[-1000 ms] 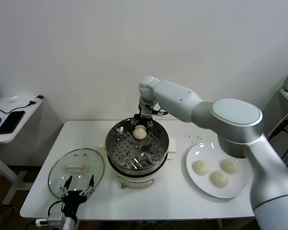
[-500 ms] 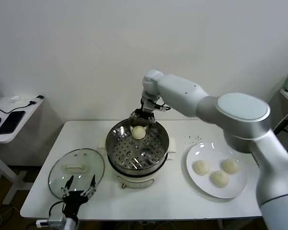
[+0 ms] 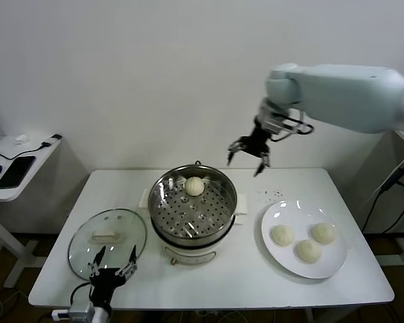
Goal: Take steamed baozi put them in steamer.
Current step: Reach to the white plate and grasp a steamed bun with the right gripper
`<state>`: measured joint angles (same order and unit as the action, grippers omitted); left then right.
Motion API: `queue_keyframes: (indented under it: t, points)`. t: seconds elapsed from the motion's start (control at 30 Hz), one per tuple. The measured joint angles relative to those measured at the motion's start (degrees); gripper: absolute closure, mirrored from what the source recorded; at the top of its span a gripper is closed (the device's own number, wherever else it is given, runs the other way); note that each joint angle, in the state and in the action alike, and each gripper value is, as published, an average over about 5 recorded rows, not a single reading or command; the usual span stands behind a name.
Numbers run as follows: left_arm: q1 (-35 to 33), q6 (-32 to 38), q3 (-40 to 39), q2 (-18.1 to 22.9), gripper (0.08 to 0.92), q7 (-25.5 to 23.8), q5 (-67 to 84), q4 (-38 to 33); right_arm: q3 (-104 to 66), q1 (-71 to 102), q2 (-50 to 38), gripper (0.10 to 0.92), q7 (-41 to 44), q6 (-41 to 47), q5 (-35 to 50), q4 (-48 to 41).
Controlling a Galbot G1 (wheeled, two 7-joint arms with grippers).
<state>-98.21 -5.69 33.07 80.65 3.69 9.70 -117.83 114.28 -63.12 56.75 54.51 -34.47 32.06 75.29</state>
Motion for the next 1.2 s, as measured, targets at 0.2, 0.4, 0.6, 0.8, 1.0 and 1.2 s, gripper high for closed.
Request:
queue_keyframes:
  t: [0.2, 0.4, 0.6, 0.8, 1.0, 1.2]
  points:
    - [-0.11, 0.13, -0.12, 0.02, 0.177, 0.03, -0.01, 0.00, 6.73, -3.81, -7.30, 0.203, -2.82, 19.62, 5.26, 9.13]
    - [-0.48, 0.34, -0.07, 0.12, 0.177, 0.05, -0.14, -0.16, 7.41, -1.53, -12.32, 0.203, -5.82, 35.98, 8.07, 13.47]
    - [-1.08, 0.45, 0.02, 0.43, 0.177, 0.06, -0.52, -0.35, 2.70, 6.09, -14.35, 0.203, -7.01, 45.08, 7.25, 12.95]
    - [-1.65, 0.64, 0.23, 0.71, 0.177, 0.07, -0.87, -0.40, -3.99, 15.80, -14.19, 0.203, -7.45, 49.27, 4.93, 8.68]
    - [-2.14, 0.67, 0.38, 1.01, 0.177, 0.07, -1.13, -0.25, -10.38, 24.87, -12.39, 0.203, -7.45, 51.11, 2.49, 3.24]
    - [-2.56, 0.76, 0.49, 1.32, 0.177, 0.10, -1.37, 0.10, -15.51, 31.95, -10.38, 0.203, -7.86, 52.06, 0.39, -1.46]
